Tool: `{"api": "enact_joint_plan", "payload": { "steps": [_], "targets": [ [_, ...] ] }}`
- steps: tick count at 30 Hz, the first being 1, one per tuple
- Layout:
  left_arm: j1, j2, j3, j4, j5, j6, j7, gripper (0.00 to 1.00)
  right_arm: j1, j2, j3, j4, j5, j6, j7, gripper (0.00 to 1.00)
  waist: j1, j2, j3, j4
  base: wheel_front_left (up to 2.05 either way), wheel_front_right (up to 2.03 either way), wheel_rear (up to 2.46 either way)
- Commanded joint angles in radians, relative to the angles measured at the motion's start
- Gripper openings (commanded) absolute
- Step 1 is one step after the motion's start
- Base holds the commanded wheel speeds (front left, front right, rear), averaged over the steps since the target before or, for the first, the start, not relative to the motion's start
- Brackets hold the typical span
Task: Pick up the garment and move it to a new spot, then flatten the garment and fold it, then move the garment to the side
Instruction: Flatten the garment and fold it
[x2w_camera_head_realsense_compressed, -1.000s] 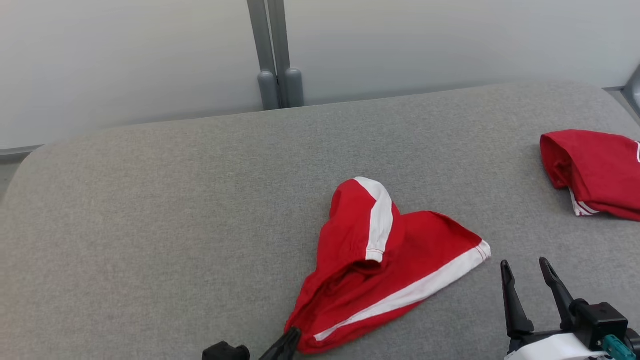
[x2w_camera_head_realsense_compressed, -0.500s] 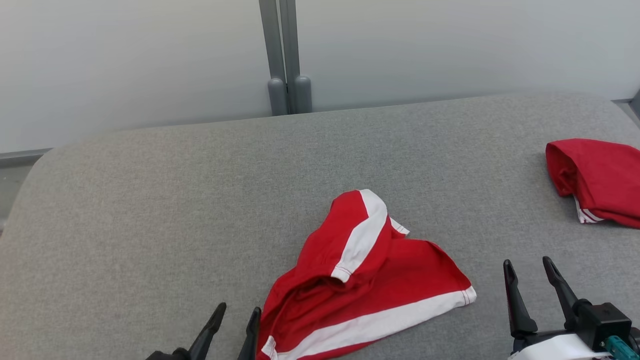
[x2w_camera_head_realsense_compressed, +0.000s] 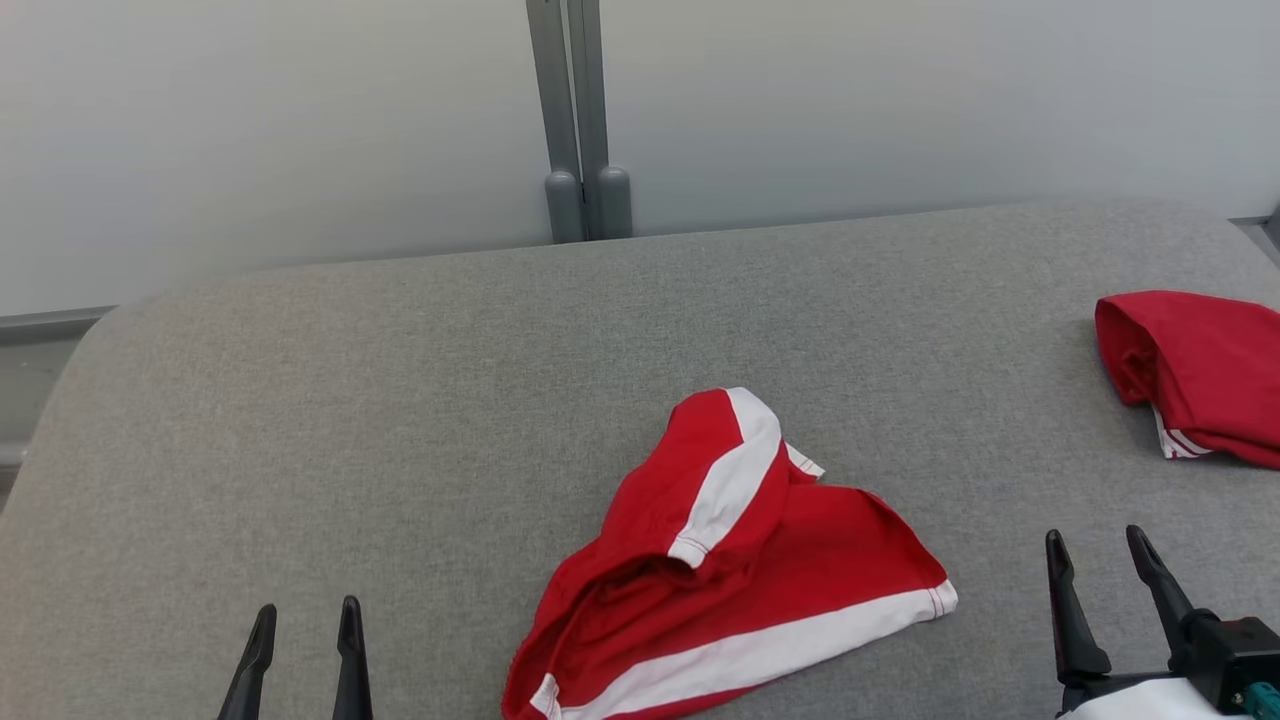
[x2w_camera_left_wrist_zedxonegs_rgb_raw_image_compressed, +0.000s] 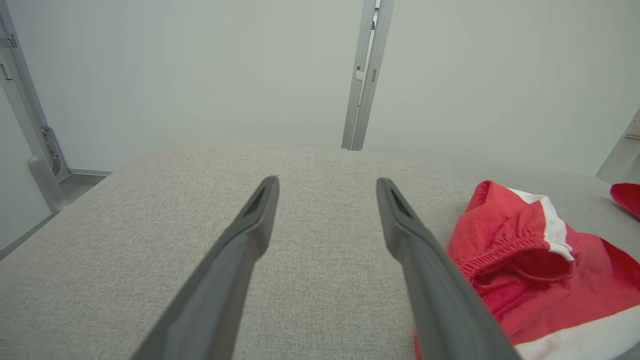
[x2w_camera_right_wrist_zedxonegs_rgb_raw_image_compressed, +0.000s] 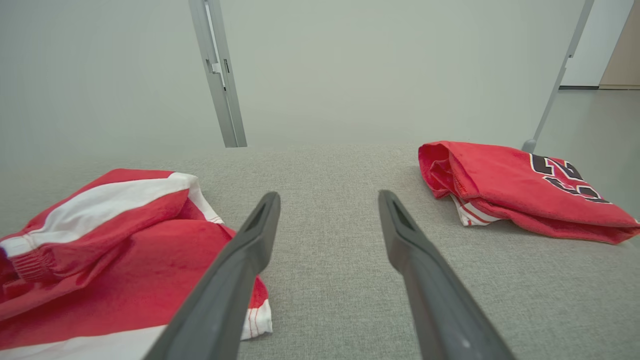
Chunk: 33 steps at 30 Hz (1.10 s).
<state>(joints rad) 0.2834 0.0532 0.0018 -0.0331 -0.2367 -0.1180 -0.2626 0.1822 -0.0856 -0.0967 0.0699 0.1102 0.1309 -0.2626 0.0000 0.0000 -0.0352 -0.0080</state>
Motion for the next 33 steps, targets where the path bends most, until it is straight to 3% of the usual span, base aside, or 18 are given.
{"api": "enact_joint_plan", "payload": {
  "steps": [1, 10, 20, 33],
  "targets": [
    [0.005, -0.003, 0.003, 0.002, 0.0, 0.005, -0.003, 1.0, 0.007, -0.008, -0.007, 0.003, -0.014, 0.0, -0.003, 1.0, 0.0, 0.0, 0.004, 0.004, 0.0, 0.0, 0.0],
    [0.007, -0.002, -0.008, 0.084, 0.016, -0.009, -0.003, 1.0, 0.019, 0.002, -0.025, 0.028, -0.037, 0.0, -0.003, 1.0, 0.0, 0.0, 0.0, 0.021, 0.0, 0.0, 0.0],
    [0.02, -0.002, -0.06, 0.078, 0.019, -0.013, -0.003, 1.0, -0.002, 0.009, 0.008, 0.02, -0.024, 0.0, -0.003, 1.0, 0.0, 0.0, -0.002, 0.023, 0.0, 0.0, 0.0],
    [0.02, -0.002, -0.056, 0.068, 0.03, -0.014, -0.003, 1.0, -0.013, 0.005, 0.017, 0.008, -0.021, 0.0, -0.003, 1.0, 0.0, 0.0, 0.001, 0.035, 0.0, 0.0, 0.0]
  ]
}}
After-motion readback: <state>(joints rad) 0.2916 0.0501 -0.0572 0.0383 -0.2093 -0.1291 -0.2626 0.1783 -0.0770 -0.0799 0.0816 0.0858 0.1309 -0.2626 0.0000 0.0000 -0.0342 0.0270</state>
